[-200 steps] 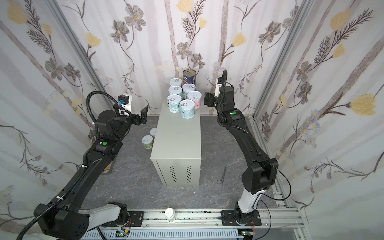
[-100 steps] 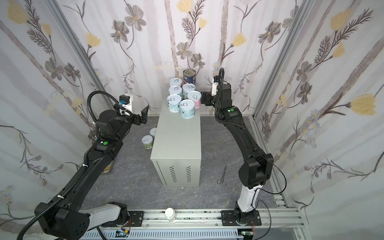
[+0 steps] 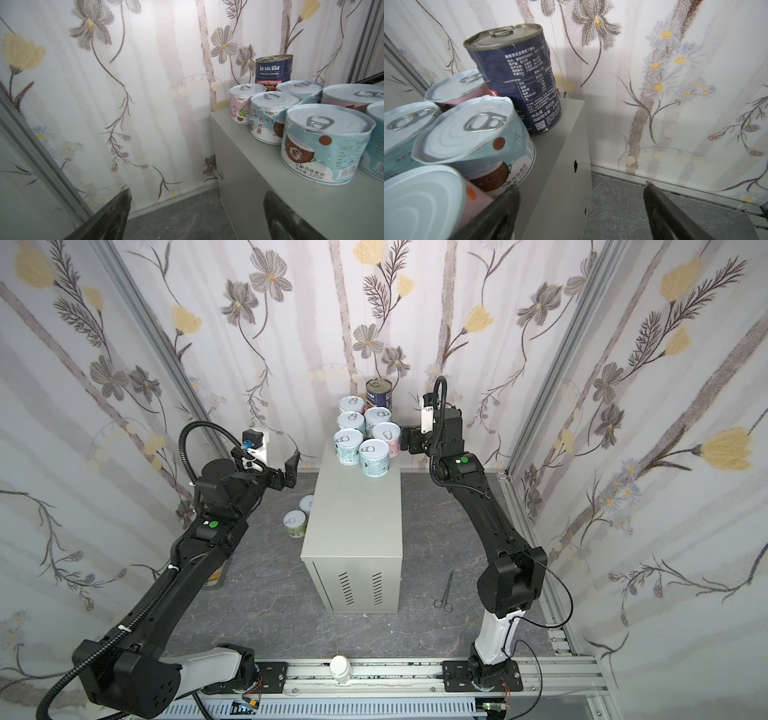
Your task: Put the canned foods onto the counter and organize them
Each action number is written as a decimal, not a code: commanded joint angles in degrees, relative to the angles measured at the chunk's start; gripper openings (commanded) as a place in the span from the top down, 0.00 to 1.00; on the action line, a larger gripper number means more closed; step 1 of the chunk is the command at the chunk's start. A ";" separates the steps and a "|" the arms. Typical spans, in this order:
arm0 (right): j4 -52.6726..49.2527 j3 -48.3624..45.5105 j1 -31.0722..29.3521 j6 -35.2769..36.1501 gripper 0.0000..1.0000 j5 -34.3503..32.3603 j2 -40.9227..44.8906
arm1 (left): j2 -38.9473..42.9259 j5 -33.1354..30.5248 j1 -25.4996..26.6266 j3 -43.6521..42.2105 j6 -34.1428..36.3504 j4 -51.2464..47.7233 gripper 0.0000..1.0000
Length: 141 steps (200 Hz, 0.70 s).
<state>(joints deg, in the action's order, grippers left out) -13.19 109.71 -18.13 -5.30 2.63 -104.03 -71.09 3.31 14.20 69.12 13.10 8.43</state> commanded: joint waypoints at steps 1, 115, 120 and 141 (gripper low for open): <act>-0.25 0.10 -0.34 1.50 0.07 1.34 0.80 | -0.25 1.25 -0.09 0.91 0.34 1.86 0.00; -1.27 -0.41 -1.09 2.31 0.04 1.41 1.72 | -2.98 3.46 1.00 2.58 -1.24 2.99 0.00; -1.24 -0.44 -1.20 2.31 0.04 1.50 1.72 | -3.00 3.46 1.01 2.56 -1.32 3.16 0.00; -1.22 -0.41 -1.29 2.33 0.04 1.18 1.66 | -3.17 3.46 1.29 2.68 -1.50 3.53 0.00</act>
<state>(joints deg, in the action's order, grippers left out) -14.83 109.47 -19.22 -3.84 3.11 -102.76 -74.00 6.20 15.22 71.13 11.92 9.34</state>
